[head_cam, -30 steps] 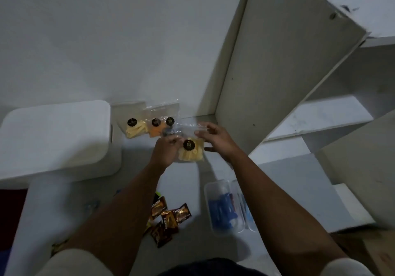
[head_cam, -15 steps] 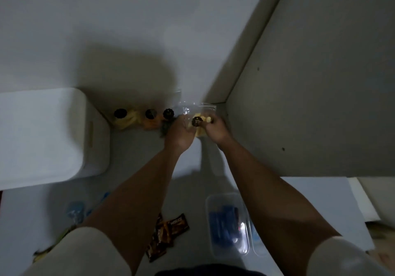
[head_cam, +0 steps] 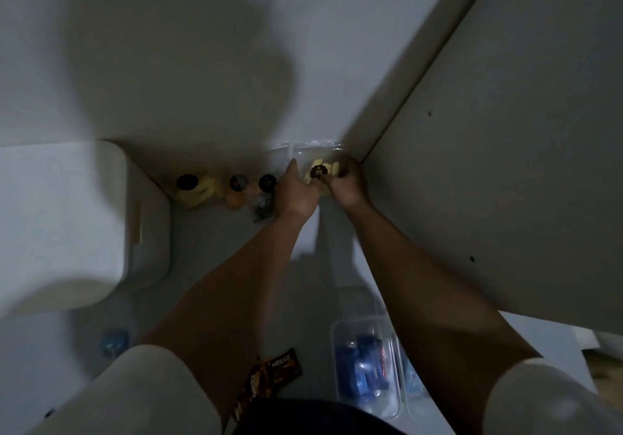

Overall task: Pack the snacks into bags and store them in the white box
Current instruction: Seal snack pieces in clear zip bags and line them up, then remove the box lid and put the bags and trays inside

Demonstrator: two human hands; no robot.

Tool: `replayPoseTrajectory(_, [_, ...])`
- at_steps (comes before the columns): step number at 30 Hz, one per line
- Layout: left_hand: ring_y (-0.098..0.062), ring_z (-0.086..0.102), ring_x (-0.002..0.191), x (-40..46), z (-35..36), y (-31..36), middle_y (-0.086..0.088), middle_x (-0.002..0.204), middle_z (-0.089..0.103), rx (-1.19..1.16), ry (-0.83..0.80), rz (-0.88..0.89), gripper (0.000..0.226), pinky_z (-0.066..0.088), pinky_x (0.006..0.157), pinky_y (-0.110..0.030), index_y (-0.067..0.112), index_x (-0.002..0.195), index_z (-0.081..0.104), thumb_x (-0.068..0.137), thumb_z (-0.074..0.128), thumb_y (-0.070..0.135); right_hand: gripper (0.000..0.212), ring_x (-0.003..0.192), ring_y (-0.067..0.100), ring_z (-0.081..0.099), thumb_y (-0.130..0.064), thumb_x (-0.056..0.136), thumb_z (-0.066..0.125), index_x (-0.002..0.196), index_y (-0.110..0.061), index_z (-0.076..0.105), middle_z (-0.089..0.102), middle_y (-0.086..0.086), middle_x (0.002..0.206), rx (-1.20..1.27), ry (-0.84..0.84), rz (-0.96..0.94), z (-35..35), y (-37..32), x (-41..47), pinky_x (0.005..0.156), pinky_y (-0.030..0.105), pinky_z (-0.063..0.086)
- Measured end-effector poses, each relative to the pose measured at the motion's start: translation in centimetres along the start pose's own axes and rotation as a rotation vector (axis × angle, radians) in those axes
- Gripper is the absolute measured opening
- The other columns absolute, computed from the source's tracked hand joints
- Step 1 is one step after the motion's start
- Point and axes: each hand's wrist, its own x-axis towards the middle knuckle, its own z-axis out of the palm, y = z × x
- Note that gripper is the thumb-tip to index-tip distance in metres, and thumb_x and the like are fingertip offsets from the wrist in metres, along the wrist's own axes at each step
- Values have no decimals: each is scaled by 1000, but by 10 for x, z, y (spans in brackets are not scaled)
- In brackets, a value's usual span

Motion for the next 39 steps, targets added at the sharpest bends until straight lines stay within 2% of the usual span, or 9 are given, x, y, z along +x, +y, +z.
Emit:
replayPoseTrajectory(5, [-26,55,131,-27,-15,4,-11,143,58,21,48,50,59,44,107,-32,11,149,46,93,62,18,61,115,30,64,-15,79,76,134,-10,52,66,13,127,-42,16,29,-9,4,-25,91,34,53])
replayPoseTrajectory(8, [-29,66,115,-51,-30,-4,-14,130,67,17,40,91,52,51,101,-36,10,138,57,89,57,25,77,127,32,58,-29,80,71,149,-14,42,58,12,141,-68,31,45,-14,8,-53,100,36,49])
replayPoseTrajectory(13, [-29,70,93,-93,-69,-21,-12,99,75,81,122,203,15,57,85,-40,17,92,72,86,59,25,42,112,26,65,-12,87,68,128,-10,62,68,7,119,15,100,-39,-6,3,-100,87,26,45])
replayPoseTrajectory(19, [-27,68,105,-134,-146,-27,-8,113,75,128,300,313,26,47,86,-28,10,108,75,91,57,14,39,95,20,63,-14,91,66,130,-16,59,63,-1,104,24,32,-178,36,-35,-163,81,26,46])
replayPoseTrajectory(22, [-24,68,107,-148,-195,-38,-4,112,76,109,399,376,29,47,89,-26,16,112,75,91,57,23,37,103,25,66,-18,94,62,131,-16,58,68,6,111,42,-9,-227,64,-56,-192,92,37,54])
replayPoseTrajectory(26, [-21,70,104,-157,-272,-58,-2,110,76,111,452,435,25,47,88,-23,19,113,73,92,60,23,40,103,22,64,-20,95,64,134,-13,57,65,5,116,-9,-67,-242,103,-82,-230,90,32,51])
replayPoseTrajectory(30, [-26,62,118,-154,-353,-89,0,125,70,254,568,445,33,49,101,-40,22,121,70,90,60,26,57,122,30,59,-23,91,69,143,-7,51,56,13,142,-114,-154,-191,143,-96,-260,100,36,49])
replayPoseTrajectory(34, [-31,44,138,-145,-418,-133,-5,144,57,426,668,348,47,42,108,-51,18,135,60,89,62,28,62,113,30,54,-27,94,68,146,-2,46,51,17,146,-140,-186,-104,173,-107,-284,99,50,54])
replayPoseTrajectory(39, [-35,26,148,-132,-468,-174,-9,159,33,434,519,-22,69,33,112,-58,18,154,33,91,57,38,63,123,35,54,-32,93,68,146,-6,47,50,15,147,-108,-224,1,204,-106,-293,89,46,55])
